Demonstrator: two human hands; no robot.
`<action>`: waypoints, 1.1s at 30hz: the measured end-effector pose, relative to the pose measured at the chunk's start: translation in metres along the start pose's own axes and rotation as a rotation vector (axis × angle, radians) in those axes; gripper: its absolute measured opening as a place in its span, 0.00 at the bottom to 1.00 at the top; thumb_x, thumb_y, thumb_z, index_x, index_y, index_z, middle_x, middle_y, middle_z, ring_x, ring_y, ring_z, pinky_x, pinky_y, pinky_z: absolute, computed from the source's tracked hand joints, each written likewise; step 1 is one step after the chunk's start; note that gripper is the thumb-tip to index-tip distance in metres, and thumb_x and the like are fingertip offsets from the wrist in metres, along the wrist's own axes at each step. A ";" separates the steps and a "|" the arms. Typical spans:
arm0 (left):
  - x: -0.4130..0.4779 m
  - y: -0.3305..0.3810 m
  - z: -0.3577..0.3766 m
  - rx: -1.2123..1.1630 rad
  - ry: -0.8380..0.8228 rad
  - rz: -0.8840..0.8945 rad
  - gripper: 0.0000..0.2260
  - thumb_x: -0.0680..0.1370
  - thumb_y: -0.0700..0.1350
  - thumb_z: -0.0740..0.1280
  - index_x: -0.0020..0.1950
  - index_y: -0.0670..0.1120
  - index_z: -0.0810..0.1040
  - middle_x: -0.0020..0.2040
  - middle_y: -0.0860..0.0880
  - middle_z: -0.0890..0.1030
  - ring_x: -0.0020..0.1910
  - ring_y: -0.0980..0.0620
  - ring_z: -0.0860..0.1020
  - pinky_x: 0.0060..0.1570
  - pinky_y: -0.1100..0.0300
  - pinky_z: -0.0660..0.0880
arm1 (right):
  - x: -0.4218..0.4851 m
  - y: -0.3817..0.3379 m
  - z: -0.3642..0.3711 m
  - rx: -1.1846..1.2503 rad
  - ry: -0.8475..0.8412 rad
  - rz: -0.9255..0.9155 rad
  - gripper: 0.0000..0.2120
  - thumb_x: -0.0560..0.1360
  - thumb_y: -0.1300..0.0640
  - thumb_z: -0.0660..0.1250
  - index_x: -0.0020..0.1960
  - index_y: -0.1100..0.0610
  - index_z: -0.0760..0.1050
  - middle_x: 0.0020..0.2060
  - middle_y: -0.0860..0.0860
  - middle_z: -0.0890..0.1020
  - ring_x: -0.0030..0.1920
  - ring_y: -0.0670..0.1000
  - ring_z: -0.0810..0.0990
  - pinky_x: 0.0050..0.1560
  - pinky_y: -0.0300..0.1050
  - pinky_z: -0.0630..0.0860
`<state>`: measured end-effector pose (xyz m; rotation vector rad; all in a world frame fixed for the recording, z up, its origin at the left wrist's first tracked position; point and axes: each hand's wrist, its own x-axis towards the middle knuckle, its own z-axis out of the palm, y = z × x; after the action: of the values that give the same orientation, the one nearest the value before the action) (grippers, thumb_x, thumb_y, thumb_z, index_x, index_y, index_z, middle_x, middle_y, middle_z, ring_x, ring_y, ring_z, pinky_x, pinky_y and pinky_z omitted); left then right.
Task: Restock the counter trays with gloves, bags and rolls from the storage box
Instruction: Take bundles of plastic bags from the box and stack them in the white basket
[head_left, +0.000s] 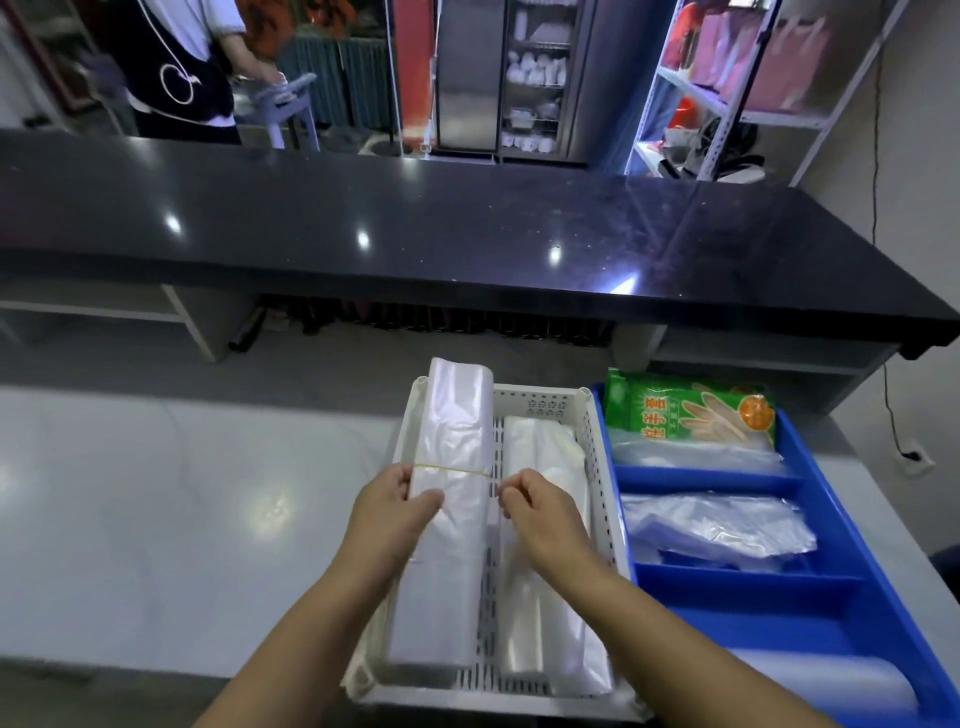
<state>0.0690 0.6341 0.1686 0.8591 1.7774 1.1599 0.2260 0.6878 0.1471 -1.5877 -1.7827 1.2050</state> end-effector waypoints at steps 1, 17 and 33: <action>0.000 0.000 -0.005 0.034 0.030 0.014 0.06 0.71 0.39 0.67 0.45 0.47 0.78 0.41 0.47 0.84 0.40 0.46 0.83 0.45 0.48 0.80 | -0.001 0.004 0.000 -0.231 0.004 -0.080 0.06 0.77 0.56 0.59 0.48 0.54 0.74 0.46 0.50 0.79 0.47 0.51 0.76 0.47 0.50 0.74; 0.001 -0.010 -0.009 0.299 0.064 0.129 0.02 0.72 0.46 0.67 0.43 0.52 0.74 0.39 0.51 0.81 0.38 0.53 0.79 0.40 0.53 0.78 | 0.014 0.002 0.010 -0.737 -0.026 0.011 0.17 0.71 0.66 0.62 0.57 0.57 0.63 0.56 0.55 0.70 0.51 0.58 0.75 0.38 0.46 0.68; 0.005 -0.038 0.055 0.996 -0.110 0.477 0.29 0.76 0.49 0.63 0.73 0.46 0.55 0.74 0.47 0.61 0.71 0.46 0.59 0.68 0.56 0.59 | 0.004 -0.007 -0.037 -0.449 0.114 0.021 0.11 0.70 0.66 0.59 0.46 0.52 0.63 0.43 0.51 0.73 0.40 0.53 0.76 0.40 0.52 0.77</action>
<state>0.1125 0.6459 0.1188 1.9554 2.1013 0.3891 0.2507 0.7032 0.1708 -1.8754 -2.0635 0.7327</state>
